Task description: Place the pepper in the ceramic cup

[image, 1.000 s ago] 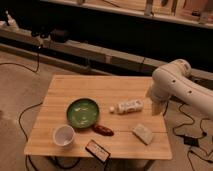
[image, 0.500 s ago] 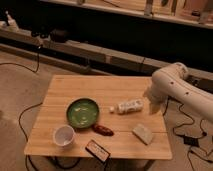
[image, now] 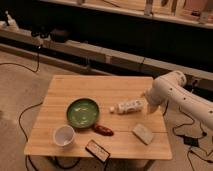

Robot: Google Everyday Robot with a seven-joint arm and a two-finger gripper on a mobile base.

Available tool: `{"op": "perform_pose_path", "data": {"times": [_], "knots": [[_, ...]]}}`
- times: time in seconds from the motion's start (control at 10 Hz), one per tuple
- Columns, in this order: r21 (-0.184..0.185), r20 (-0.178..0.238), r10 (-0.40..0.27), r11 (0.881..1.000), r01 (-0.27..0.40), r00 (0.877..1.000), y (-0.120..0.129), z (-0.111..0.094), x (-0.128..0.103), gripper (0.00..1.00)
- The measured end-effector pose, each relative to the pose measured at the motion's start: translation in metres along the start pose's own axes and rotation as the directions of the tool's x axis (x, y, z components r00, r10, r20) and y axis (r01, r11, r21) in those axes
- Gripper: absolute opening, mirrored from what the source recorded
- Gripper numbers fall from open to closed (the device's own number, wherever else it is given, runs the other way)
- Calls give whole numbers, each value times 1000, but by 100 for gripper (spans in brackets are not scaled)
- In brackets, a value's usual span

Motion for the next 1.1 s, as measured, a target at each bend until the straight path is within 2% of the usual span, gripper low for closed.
{"op": "perform_pose_path", "data": {"times": [0.5,1.1], "knots": [[-43,48,-36,998,38,998,-10,24,-36,65],[-54,8,-56,997,56,998,-26,52,-28,65]]}}
